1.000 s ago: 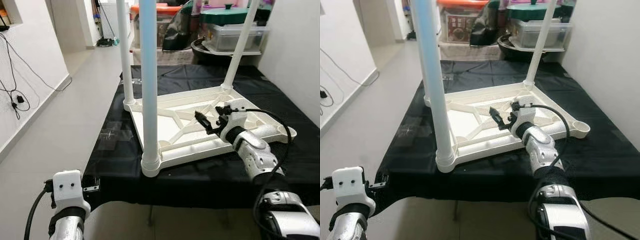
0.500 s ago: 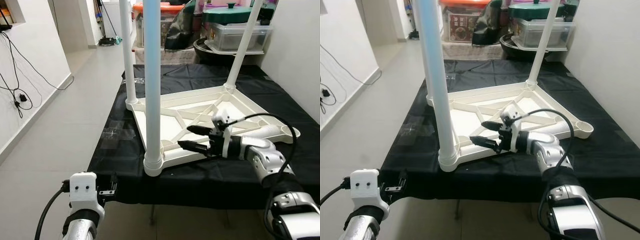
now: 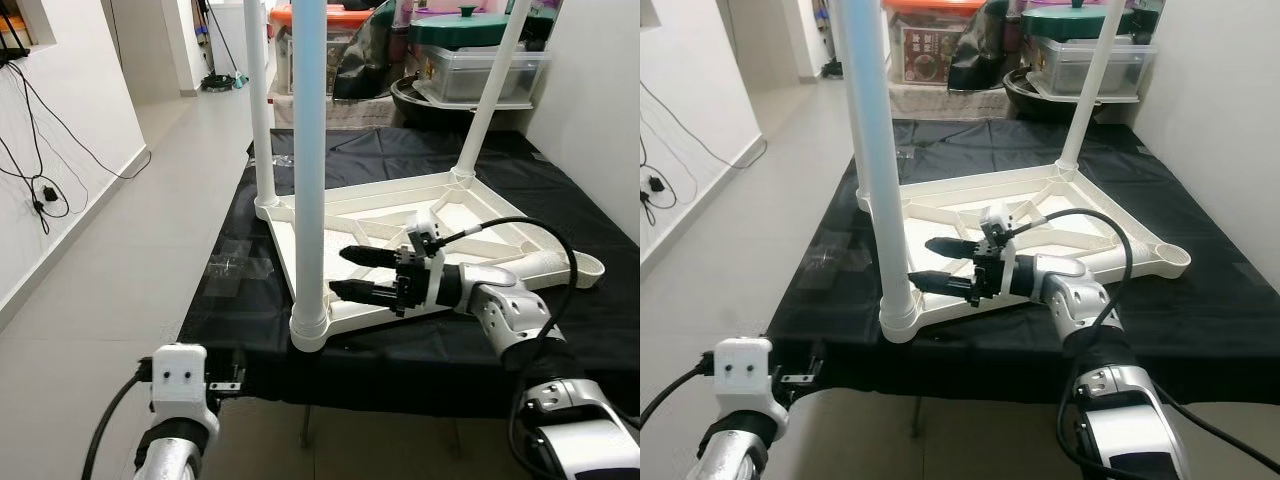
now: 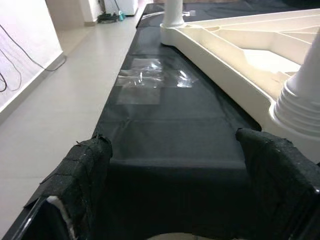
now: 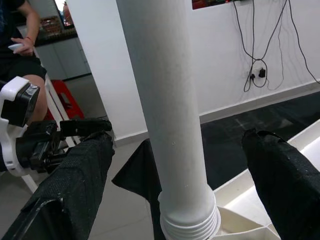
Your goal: Building children table
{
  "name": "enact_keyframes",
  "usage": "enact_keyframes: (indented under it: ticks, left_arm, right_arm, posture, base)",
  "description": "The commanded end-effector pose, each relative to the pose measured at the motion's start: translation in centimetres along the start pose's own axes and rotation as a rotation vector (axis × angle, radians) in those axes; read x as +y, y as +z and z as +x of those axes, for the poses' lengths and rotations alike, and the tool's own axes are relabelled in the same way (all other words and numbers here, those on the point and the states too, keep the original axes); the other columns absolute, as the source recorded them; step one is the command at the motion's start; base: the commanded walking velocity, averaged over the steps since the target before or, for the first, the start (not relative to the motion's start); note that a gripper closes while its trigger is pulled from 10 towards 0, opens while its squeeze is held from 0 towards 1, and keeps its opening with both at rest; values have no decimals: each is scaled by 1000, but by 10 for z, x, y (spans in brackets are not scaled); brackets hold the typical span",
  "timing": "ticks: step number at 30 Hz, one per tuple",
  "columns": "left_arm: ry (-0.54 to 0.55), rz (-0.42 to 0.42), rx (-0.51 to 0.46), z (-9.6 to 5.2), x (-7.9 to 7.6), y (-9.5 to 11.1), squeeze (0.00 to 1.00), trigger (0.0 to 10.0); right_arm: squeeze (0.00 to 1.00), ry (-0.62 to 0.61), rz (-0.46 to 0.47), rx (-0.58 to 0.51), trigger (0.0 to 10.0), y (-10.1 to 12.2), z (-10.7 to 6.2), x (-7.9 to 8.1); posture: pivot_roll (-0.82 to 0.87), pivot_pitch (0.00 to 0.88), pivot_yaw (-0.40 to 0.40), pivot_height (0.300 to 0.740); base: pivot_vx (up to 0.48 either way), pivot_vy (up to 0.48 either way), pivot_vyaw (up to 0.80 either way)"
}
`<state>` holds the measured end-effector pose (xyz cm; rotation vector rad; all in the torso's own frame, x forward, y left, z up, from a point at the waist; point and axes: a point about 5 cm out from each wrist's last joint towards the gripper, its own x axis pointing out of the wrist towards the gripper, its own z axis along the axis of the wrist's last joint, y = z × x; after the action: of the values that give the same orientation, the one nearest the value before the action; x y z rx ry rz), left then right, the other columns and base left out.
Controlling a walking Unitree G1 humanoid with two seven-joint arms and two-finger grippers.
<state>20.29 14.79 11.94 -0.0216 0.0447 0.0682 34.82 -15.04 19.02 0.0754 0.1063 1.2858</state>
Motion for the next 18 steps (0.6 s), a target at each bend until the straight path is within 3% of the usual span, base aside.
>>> enact_keyframes:
  ticks: [1, 7, 18]
  left_arm:
    - [-6, 6, 1, -1, -1, 0, 0, 10000]
    - [-20, 2, 1, -2, -3, -1, 0, 10000]
    - [-19, 7, 4, -3, -3, -2, 0, 10000]
  right_arm:
    - [0, 9, -17, 1, 10000, 3, 8, 0]
    - [0, -21, -27, -41, 10000, 8, 32, 0]
    - [0, 61, -34, -51, 10000, 10, 47, 9]
  posture:
    - [22, 9, -31, 740]
    - [20, 10, -28, 740]
    - [25, 12, -30, 740]
  base:
    - [0, 0, 0]
    - [0, 0, 0]
    - [0, 0, 0]
